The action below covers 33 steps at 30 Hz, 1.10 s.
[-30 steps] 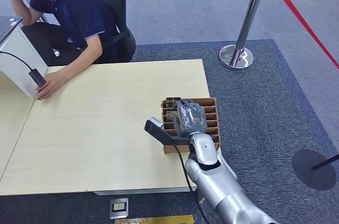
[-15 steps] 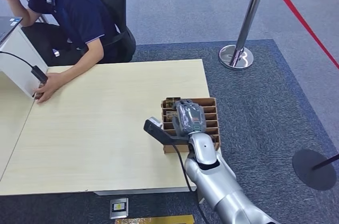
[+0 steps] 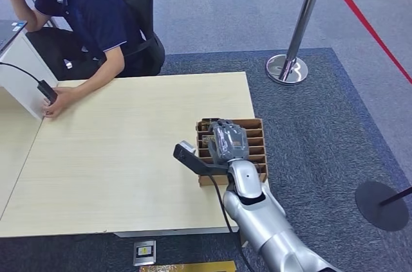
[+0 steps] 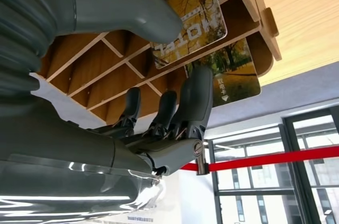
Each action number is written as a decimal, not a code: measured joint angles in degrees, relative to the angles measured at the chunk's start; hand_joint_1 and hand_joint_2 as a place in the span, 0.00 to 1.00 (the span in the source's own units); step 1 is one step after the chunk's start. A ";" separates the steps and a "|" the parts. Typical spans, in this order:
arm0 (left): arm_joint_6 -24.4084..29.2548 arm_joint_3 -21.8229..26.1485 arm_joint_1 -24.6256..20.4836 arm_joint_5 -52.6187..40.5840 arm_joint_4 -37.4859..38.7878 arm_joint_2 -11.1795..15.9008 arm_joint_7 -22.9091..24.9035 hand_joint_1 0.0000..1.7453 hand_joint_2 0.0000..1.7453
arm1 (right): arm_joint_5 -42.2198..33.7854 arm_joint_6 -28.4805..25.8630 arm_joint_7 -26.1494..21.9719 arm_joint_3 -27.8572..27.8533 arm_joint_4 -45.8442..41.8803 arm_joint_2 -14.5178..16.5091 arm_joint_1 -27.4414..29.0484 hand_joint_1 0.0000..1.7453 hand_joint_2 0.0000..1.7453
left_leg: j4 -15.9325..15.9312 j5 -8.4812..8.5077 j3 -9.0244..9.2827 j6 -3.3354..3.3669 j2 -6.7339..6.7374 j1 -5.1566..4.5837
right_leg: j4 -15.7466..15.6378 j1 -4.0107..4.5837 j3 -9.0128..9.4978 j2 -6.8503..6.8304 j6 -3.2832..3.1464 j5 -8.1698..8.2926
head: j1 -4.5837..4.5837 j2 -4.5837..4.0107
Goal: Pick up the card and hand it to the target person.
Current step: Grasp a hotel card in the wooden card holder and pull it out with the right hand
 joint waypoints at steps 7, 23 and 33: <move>-0.01 0.00 -0.01 0.02 0.00 0.02 -0.01 0.00 0.00 | 0.88 0.23 1.27 -0.05 0.98 0.29 -0.34 0.45 1.00 | 0.00 0.00 0.00 0.00 0.00 0.00 | 0.00 0.00 0.00 0.00 0.00 0.00 | 0.00 0.00; -0.08 0.00 -0.07 0.08 0.00 0.02 -0.07 0.00 0.00 | 2.32 0.23 2.55 -0.08 2.79 0.30 -1.20 0.47 1.00 | 0.00 0.01 0.00 -0.01 0.00 0.00 | 0.00 0.00 0.00 0.00 0.00 0.00 | 0.00 0.00; -0.08 0.00 -0.07 0.24 0.00 0.02 -0.26 0.00 0.00 | 2.32 0.01 1.59 -0.17 3.43 0.31 -1.39 0.71 1.00 | 0.00 0.02 0.00 -0.02 0.00 0.00 | 0.00 0.00 0.00 0.00 0.00 0.01 | 0.00 0.00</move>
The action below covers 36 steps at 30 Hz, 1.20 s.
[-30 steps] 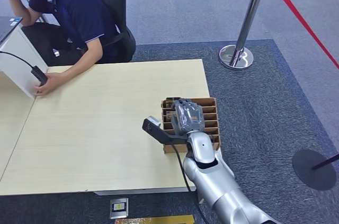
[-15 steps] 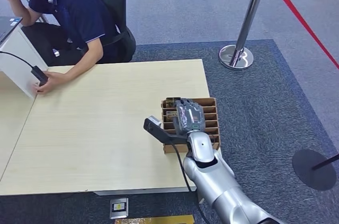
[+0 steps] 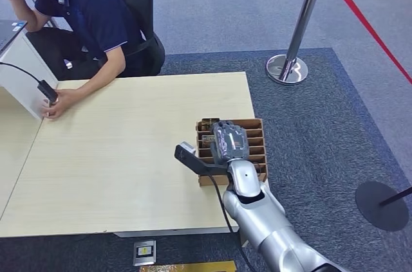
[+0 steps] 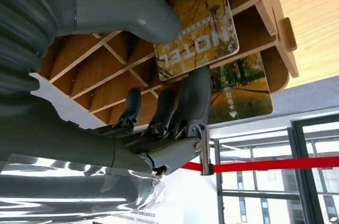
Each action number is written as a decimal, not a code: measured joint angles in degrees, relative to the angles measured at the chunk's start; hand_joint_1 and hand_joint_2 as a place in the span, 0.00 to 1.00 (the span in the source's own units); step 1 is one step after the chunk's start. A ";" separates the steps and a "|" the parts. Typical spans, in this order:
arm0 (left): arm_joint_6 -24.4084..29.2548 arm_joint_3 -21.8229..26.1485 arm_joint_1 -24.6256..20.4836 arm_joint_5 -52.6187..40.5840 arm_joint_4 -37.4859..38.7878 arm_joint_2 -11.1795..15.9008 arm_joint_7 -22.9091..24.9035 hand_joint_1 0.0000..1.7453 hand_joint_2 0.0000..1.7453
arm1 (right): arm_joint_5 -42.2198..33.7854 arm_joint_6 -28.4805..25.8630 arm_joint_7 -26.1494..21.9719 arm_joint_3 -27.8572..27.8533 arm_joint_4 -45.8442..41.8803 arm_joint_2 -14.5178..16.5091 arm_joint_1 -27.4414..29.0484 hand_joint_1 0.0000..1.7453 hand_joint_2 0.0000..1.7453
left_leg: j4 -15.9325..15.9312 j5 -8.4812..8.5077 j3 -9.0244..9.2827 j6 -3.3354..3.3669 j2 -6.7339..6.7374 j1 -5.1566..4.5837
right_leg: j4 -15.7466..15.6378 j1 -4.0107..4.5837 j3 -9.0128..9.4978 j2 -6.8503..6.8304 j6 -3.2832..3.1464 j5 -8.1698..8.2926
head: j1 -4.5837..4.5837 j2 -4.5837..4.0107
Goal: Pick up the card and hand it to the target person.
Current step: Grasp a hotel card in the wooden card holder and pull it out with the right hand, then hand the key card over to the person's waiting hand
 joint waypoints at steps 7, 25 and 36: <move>0.00 0.00 0.02 0.15 0.00 0.00 -0.34 0.00 0.00 | 0.22 -0.38 -0.29 -0.03 -0.01 0.19 -0.18 1.00 1.00 | 0.00 0.00 0.01 0.00 0.00 0.00 | 0.00 0.00 0.00 0.00 -0.01 0.01 | 0.00 0.00; 0.04 0.31 0.54 1.66 0.00 0.00 -1.42 0.00 0.00 | -1.08 0.56 -4.19 -0.16 -13.77 -1.16 5.33 1.00 1.00 | 0.00 0.05 -0.04 -0.01 0.00 0.00 | -0.01 0.00 -0.04 0.00 0.01 0.07 | 0.01 0.00; 0.09 0.37 0.62 1.32 0.00 0.00 -1.56 0.00 0.00 | -6.01 6.25 -6.96 3.55 -28.88 -2.62 5.95 1.00 1.00 | 0.00 0.09 -0.04 -0.02 0.00 0.01 | 0.02 0.01 -0.04 0.00 -0.03 0.10 | -0.01 0.00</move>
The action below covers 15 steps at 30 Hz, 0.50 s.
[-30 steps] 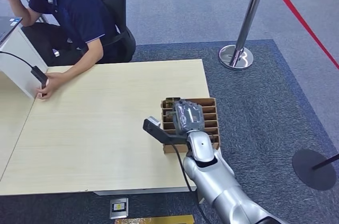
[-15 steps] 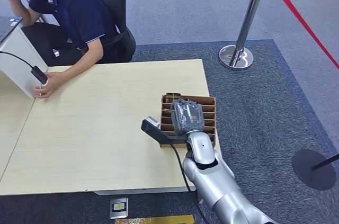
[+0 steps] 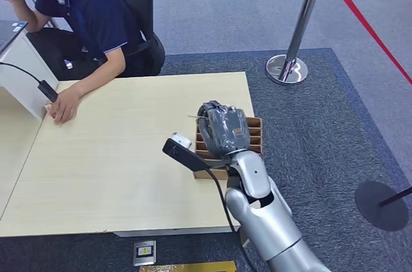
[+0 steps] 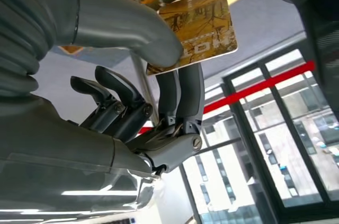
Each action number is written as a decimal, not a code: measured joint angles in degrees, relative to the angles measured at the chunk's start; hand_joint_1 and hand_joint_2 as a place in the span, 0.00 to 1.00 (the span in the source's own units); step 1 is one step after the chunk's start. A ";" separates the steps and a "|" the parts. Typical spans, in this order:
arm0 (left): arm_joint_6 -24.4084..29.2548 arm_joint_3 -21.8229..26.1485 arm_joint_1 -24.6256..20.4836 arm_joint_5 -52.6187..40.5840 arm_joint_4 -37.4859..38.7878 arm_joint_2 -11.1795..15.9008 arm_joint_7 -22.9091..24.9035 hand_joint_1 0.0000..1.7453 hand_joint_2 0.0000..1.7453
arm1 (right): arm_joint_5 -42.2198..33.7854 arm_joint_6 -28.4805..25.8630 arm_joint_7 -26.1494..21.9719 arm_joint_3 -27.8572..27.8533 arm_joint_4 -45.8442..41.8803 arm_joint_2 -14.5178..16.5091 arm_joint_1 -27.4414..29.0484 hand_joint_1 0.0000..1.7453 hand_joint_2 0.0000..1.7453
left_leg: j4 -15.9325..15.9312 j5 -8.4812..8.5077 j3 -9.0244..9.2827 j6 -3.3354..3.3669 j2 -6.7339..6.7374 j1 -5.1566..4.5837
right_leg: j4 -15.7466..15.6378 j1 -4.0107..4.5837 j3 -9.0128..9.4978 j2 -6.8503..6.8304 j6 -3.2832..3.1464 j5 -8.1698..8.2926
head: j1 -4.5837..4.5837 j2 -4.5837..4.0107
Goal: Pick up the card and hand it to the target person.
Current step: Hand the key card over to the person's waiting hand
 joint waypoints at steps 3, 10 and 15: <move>-0.01 0.00 -0.01 -0.30 0.00 -0.01 -0.01 0.00 0.00 | -0.99 0.43 -0.40 1.24 0.17 0.60 -1.54 1.00 1.00 | 0.00 0.02 -0.02 -0.01 0.01 0.00 | 0.03 0.00 -0.01 0.00 -0.01 0.01 | 0.01 0.00; 0.16 -0.30 -0.38 -1.66 0.03 -0.41 0.61 0.00 0.00 | -2.59 -0.34 0.56 2.82 9.55 5.68 -8.93 1.00 1.00 | 0.00 0.10 -0.01 -0.06 0.01 0.01 | 0.06 0.01 -0.03 0.00 -0.06 0.04 | 0.01 0.00; 0.41 -0.58 -0.64 -2.52 0.07 -0.87 1.64 0.00 0.00 | -3.15 -1.91 1.15 3.04 18.03 8.74 -13.42 1.00 1.00 | 0.00 0.13 -0.02 -0.05 0.00 0.01 | 0.06 0.02 -0.03 0.00 -0.07 0.06 | 0.00 0.00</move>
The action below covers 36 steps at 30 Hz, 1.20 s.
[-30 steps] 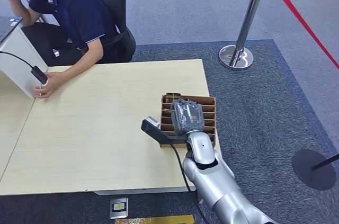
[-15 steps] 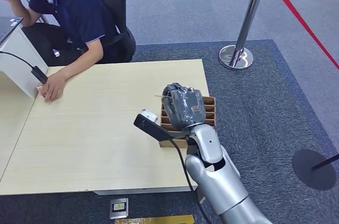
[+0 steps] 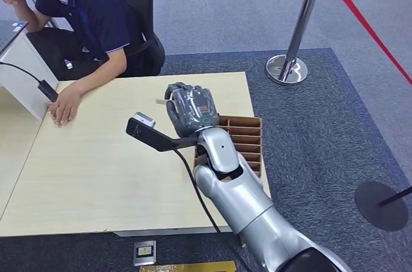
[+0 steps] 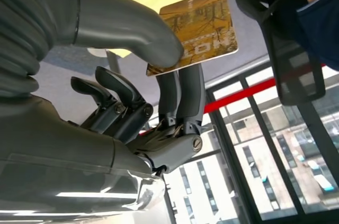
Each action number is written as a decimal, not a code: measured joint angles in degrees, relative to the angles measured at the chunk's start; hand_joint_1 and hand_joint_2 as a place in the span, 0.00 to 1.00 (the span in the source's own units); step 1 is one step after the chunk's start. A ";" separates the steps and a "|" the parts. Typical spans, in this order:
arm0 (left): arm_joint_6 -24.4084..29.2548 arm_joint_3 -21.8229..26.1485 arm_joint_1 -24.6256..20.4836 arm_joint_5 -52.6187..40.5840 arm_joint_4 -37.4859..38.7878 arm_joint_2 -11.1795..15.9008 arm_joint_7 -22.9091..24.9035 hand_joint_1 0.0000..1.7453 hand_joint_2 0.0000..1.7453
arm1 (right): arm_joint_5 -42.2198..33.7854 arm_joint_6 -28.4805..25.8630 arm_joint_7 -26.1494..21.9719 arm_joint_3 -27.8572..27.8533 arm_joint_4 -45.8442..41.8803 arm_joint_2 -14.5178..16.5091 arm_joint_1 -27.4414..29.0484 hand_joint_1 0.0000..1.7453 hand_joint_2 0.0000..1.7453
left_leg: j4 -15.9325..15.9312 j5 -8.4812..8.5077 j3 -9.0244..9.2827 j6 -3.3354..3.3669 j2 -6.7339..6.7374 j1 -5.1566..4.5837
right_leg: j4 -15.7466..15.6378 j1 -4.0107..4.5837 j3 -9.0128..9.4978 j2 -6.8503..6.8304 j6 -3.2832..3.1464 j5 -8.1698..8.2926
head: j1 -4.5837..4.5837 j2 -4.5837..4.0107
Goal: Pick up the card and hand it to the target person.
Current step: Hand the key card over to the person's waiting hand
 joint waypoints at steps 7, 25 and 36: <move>0.23 -0.17 0.01 0.34 0.05 -0.24 0.60 0.00 0.00 | -6.74 0.15 0.83 4.04 6.21 0.41 -3.55 1.00 1.00 | 0.00 0.00 -0.02 0.00 -0.01 0.00 | 0.00 0.00 0.00 0.00 0.01 0.02 | 0.00 0.00; 0.33 -0.12 0.25 0.35 0.09 -0.52 0.03 0.00 0.00 | -15.04 -1.96 2.46 14.65 11.46 0.41 -6.68 1.00 1.00 | 0.00 0.01 -0.03 0.00 -0.01 0.01 | 0.00 0.01 -0.01 0.00 0.01 0.04 | 0.00 0.00; 0.25 -0.12 0.25 0.36 0.09 -0.51 0.03 0.00 0.00 | -16.04 -3.18 2.42 16.39 11.88 0.41 -6.74 0.98 1.00 | 0.00 0.01 -0.03 -0.01 -0.01 0.01 | 0.00 0.01 -0.01 0.00 0.01 0.04 | 0.00 0.00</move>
